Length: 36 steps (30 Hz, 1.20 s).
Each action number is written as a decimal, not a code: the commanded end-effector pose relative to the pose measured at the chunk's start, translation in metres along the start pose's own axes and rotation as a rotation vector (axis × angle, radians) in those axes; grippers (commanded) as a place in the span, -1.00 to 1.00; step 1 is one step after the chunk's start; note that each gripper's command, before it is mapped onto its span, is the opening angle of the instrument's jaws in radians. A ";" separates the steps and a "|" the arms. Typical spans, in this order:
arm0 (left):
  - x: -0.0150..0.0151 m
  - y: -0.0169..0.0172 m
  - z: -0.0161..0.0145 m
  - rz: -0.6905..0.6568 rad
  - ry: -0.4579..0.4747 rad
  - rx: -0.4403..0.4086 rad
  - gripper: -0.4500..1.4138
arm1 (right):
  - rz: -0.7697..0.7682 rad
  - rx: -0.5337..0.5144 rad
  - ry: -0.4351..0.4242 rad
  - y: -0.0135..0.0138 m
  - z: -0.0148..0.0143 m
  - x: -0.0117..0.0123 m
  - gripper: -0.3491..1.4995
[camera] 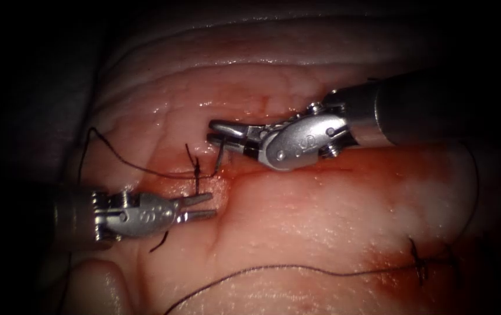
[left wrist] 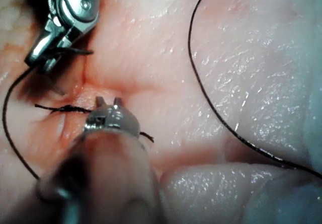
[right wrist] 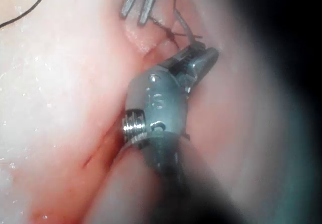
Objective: Wound Closure
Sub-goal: With the right tool, pass the needle through the top of the incision.
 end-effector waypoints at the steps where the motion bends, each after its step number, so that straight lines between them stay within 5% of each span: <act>1: -0.0001 0.0003 0.0008 0.000 0.001 -0.001 -0.58 | -0.010 0.002 0.000 -0.0013 0.0003 -0.0004 -1.00; 36: 0.0001 -0.0003 0.0007 -0.005 0.009 0.001 -0.64 | 0.052 0.095 -0.084 -0.0078 -0.0009 -0.0034 -1.00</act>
